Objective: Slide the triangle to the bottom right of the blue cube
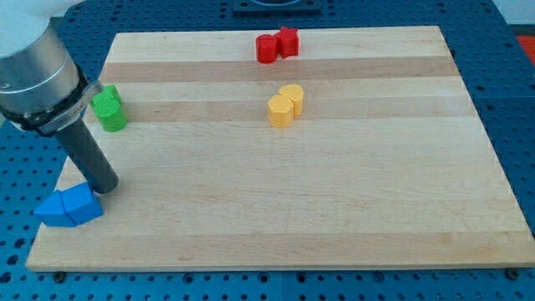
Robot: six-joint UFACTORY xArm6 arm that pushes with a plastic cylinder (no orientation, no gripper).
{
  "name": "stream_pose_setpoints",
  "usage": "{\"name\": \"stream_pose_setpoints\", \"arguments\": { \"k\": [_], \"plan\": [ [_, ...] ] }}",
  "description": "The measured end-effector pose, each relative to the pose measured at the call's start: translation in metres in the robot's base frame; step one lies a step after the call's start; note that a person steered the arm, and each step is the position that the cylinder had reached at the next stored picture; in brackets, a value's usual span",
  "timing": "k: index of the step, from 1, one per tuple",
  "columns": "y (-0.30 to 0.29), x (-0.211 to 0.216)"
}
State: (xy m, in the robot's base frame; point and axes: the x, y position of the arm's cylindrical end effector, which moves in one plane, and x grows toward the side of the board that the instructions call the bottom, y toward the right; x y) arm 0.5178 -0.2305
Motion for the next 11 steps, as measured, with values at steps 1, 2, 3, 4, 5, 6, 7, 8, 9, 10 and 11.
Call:
{"name": "stream_pose_setpoints", "arguments": {
  "k": [1, 2, 3, 4, 5, 6, 7, 8, 9, 10, 11],
  "plan": [
    [0.000, -0.002],
    [0.000, -0.026],
    [-0.043, -0.038],
    [-0.074, -0.035],
    [-0.074, -0.026],
    [-0.074, 0.030],
    [-0.066, 0.059],
    [-0.020, 0.059],
    [0.033, 0.055],
    [-0.002, 0.055],
    [-0.058, 0.069]
  ]
}}
